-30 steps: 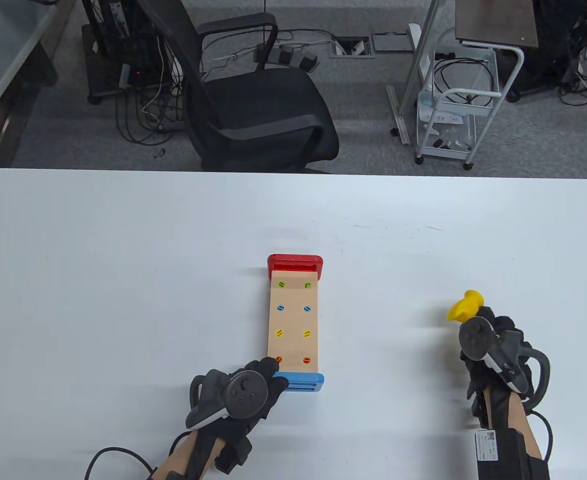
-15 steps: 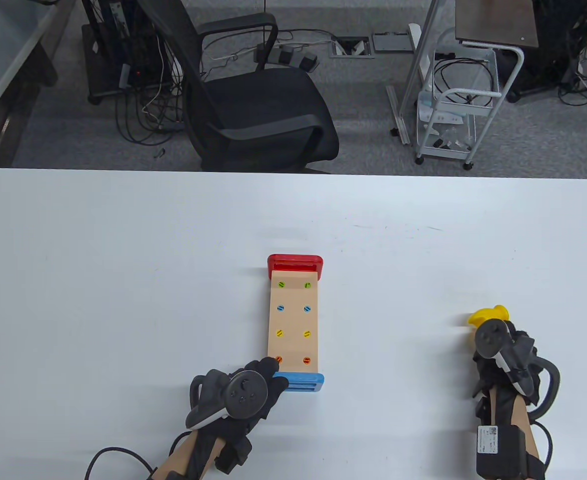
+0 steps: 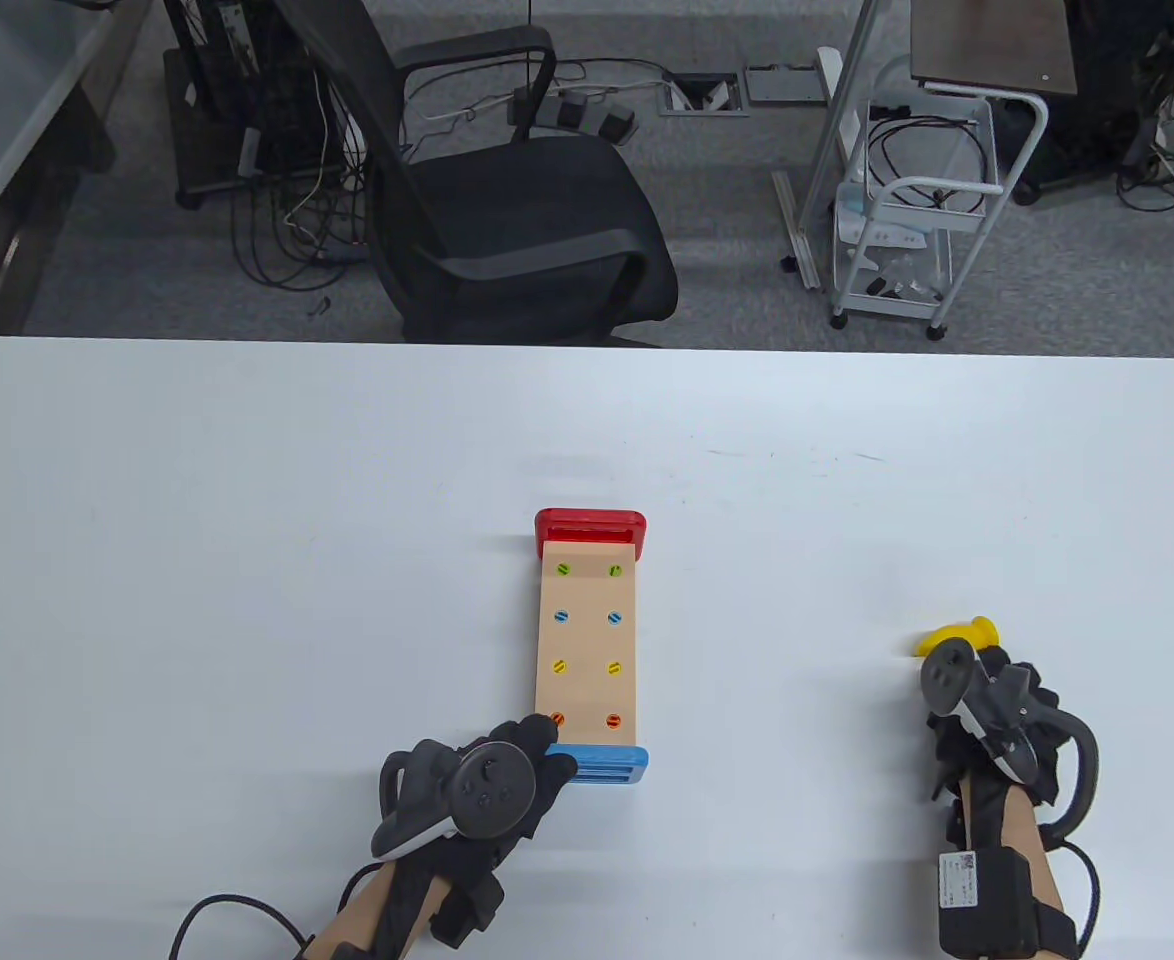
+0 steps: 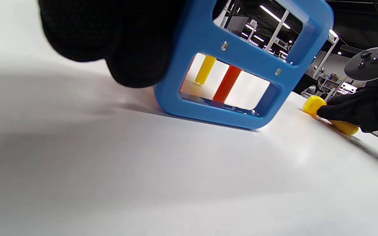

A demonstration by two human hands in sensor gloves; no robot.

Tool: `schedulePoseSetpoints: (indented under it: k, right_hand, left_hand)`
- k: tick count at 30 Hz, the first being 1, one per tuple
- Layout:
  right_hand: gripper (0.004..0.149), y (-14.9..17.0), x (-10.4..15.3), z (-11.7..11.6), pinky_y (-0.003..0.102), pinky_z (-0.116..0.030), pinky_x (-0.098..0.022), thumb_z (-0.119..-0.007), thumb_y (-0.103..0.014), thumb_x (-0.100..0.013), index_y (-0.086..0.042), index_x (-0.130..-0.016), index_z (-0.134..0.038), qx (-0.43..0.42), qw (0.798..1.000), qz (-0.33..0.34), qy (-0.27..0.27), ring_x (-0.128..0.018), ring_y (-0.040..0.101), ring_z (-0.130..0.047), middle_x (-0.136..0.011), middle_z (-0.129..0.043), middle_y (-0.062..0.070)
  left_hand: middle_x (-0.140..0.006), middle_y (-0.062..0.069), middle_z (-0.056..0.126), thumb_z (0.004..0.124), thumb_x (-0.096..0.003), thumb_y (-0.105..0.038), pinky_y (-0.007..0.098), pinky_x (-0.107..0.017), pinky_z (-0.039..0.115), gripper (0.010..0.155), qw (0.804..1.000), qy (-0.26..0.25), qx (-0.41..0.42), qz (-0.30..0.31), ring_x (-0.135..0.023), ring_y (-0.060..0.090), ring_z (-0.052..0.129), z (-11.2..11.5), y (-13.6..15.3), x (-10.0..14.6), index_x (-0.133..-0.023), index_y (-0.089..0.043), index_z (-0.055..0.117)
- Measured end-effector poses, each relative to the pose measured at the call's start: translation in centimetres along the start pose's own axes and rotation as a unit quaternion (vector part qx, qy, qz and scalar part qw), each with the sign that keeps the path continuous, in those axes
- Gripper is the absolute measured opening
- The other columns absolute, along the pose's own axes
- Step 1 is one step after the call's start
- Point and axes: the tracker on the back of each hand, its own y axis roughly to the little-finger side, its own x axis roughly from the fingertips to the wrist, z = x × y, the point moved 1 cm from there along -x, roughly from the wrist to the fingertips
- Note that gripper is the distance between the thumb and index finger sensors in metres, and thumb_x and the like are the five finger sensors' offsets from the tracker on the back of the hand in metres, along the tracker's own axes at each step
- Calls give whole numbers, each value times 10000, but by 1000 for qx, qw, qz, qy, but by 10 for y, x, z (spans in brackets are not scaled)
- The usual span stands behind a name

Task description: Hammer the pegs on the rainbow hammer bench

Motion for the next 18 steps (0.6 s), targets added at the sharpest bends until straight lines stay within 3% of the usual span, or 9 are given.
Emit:
schedulePoseSetpoints:
  k: [5,10,14,18]
  right_hand:
    - [709,-2,3,3,714,-640,-601,-536,-450,-631,85,-1091,-470,-5,1000,6,8,-891,579,-684,-1050,-610,360]
    - [735,-17,18,27,731,-620,-605,-530,-457,-632,80,-1121,-418,-12,997,43,59,-907,605,-647,-1084,-557,380]
    - [731,-45,43,52,736,-616,-607,-531,-457,-633,65,-1132,-414,-33,987,119,105,-919,602,-643,-1094,-557,376]
    - [726,-76,74,73,749,-602,-615,-534,-462,-629,42,-1139,-420,-53,964,219,142,-954,583,-629,-1116,-554,356]
  left_hand:
    - [-965,312,830,397,-549,-550,489,-481,870,687,1000,-1,-1,0,-669,372,1006,0,0,0,-1056,-112,545]
    - [-994,314,818,435,-551,-579,492,-487,871,760,1000,13,-10,4,-682,377,1006,-2,-1,2,-1130,-86,454]
    - [-1111,324,709,491,-541,-636,559,-568,825,909,996,88,-31,13,-826,423,940,-16,3,2,-1207,-60,268]
    - [-1162,325,646,551,-542,-635,622,-631,767,922,995,56,-77,-32,-943,476,851,-37,20,7,-1215,-59,296]
